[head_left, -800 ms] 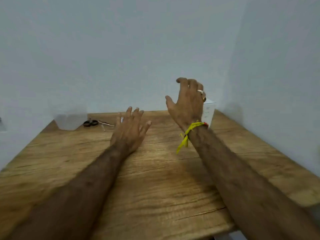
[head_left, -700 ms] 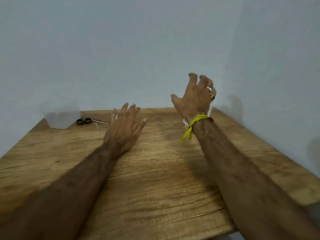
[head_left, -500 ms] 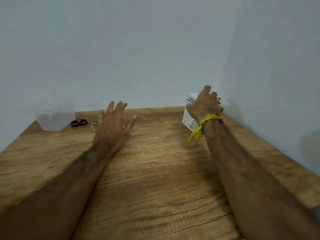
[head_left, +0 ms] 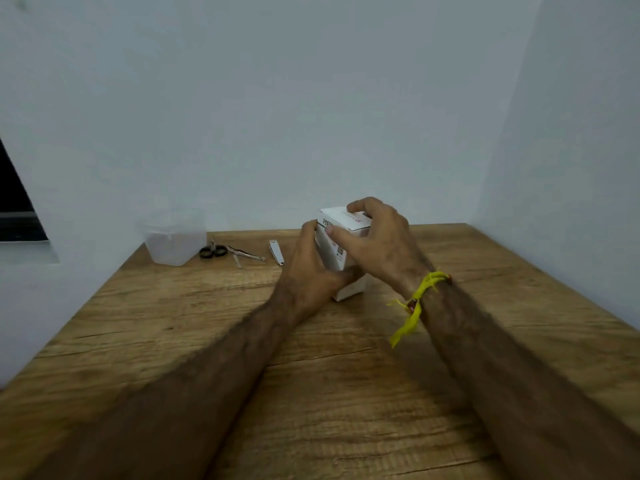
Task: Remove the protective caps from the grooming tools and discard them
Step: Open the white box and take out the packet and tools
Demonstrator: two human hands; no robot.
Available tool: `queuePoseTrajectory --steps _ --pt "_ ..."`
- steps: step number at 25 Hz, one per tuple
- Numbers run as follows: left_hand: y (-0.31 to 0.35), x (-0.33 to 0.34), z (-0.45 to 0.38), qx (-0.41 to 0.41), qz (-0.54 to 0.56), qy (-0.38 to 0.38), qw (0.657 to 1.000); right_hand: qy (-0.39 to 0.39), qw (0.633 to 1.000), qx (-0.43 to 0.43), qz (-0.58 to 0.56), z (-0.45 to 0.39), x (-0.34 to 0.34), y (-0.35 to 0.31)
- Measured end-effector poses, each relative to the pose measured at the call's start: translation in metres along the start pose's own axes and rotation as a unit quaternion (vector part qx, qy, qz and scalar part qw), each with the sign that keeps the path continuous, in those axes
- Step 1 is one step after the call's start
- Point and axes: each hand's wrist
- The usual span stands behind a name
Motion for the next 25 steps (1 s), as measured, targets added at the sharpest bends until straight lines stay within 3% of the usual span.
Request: queuePoseTrajectory --steps 8,15,25 --pt "-0.016 -0.001 -0.006 0.076 -0.041 0.038 0.995 -0.016 0.999 -0.014 0.049 -0.002 -0.026 -0.011" --pt "-0.020 -0.003 -0.006 0.097 -0.074 0.042 0.992 -0.036 0.996 -0.019 0.085 0.011 -0.026 -0.020" --pt "-0.013 0.004 -0.002 0.119 -0.110 0.036 0.986 -0.036 0.954 -0.087 0.284 0.025 -0.015 -0.034"
Point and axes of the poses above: each hand's wrist, its own z-axis away from the middle knuckle, its own x-axis out of the palm, y = z × x, and after that the axes turned 5 degrees about x, right-handed
